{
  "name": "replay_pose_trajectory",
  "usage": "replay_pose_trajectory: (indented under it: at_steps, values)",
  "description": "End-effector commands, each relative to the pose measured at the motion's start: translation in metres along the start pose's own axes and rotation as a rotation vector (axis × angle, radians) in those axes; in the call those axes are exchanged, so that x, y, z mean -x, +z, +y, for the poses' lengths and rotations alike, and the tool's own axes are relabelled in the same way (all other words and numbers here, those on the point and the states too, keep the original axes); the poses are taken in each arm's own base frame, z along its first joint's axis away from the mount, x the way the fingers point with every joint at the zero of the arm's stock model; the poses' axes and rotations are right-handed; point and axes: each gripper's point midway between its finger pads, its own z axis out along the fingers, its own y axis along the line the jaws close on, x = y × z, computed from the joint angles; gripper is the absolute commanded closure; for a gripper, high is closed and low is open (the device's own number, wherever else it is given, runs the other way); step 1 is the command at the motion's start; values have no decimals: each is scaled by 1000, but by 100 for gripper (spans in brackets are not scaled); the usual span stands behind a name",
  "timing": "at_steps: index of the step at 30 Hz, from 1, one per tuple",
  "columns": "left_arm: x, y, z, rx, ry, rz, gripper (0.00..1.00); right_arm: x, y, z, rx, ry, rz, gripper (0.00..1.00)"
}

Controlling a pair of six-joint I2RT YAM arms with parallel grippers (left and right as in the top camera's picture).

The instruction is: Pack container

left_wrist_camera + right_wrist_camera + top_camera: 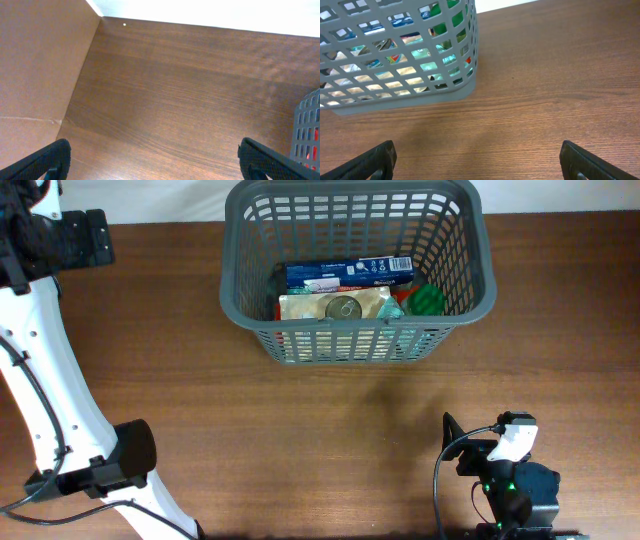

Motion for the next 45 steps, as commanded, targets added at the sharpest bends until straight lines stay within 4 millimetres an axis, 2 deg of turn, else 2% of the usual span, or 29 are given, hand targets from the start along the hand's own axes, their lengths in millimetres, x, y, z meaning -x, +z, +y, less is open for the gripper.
replay_pose_trajectory:
  at_steps: [1, 21, 26, 32, 34, 40, 42, 45]
  values:
    - [-1, 3, 0, -7, -12, 7, 1, 0, 0, -1, -9, -13, -9, 1]
    - [0, 1, -5, -15, -3, 2, 1, 0, 0, -1, -10, -12, -9, 1]
    - [-5, -29, -8, -25, 5, -30, 1, 0, 0, -1, -9, -13, -9, 1]
    - [-48, -61, -4, -21, 23, 13, 1, 0, 0, -1, -9, -12, -9, 1]
    - [-51, -68, -3, -20, 1, -38, 1, 0, 0, -1, -9, -13, -9, 1]
    - [-48, -100, -47, -211, -8, -343, 1, 0, 0, -1, -9, -13, -9, 1]
    - [-55, -110, -58, -245, 4, -436, 1, 0, 0, -1, -10, -13, -9, 1]
    - [-77, -119, -72, -283, 16, -548, 1, 0, 0, -1, -10, -13, -9, 1]
